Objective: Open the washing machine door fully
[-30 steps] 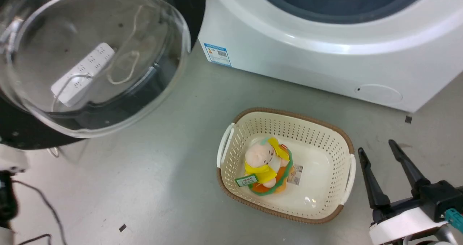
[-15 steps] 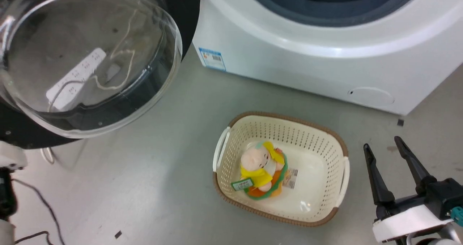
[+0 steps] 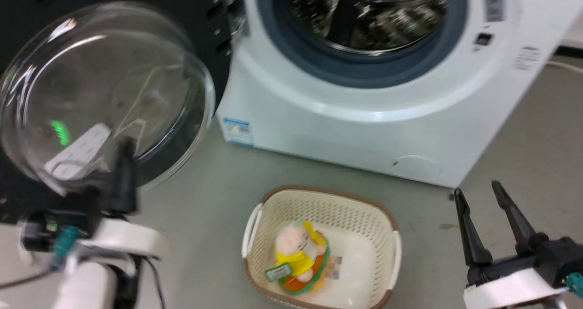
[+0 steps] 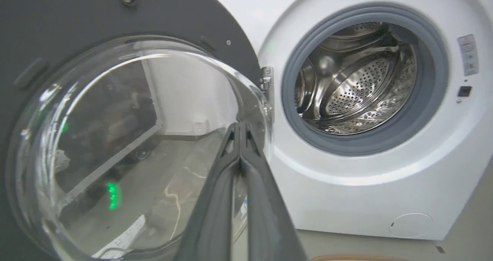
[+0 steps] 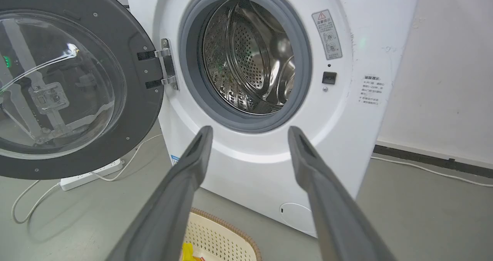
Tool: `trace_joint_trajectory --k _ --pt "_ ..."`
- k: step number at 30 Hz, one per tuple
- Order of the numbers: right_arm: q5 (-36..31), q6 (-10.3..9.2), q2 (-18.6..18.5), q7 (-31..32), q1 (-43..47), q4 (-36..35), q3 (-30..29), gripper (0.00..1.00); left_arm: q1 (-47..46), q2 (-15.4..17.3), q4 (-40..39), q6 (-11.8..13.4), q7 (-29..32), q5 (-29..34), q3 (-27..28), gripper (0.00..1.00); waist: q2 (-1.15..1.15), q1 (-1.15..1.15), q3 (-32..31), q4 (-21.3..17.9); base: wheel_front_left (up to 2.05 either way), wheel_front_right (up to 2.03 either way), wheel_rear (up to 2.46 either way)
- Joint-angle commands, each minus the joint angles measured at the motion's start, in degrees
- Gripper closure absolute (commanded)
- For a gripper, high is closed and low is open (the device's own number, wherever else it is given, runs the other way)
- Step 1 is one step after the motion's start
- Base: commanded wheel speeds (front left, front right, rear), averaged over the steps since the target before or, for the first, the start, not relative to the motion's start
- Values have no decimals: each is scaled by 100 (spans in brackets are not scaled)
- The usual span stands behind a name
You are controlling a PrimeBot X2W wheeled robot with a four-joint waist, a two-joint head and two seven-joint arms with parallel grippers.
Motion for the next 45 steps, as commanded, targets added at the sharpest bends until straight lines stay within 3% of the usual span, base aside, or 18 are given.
trace_joint_trajectory --k 1,11,20,21,22,23,45 --pt "34 5 41 -41 141 37 -37 0 203 -108 -127 3 -6 106 -181 100 0 1 -359 -375 0 0 0" --pt "70 5 169 -73 483 4 -70 0 1037 -512 -233 226 -8 311 -679 100 0 1 -732 -1073 0 0 0" --pt "128 5 221 -74 658 -6 -45 0 1434 -805 -141 379 -26 382 -856 100 0 1 -822 -1317 0 0 0" --pt "134 5 225 -74 676 16 -34 0 1477 -825 -106 377 -27 388 -881 93 0 1 -826 -1332 0 0 0" --pt "136 5 229 -74 687 30 -19 0 1518 -844 -64 382 -28 398 -903 25 0 1 -830 -1347 0 0 0" --pt "140 5 232 -75 695 49 -4 0 1549 -853 -17 387 -28 424 -930 0 0 1 -831 -1360 0 0 0" --pt "140 5 257 -75 674 350 39 0 1570 -1044 -45 398 -31 757 -905 0 0 1 -847 -1366 0 0 0"
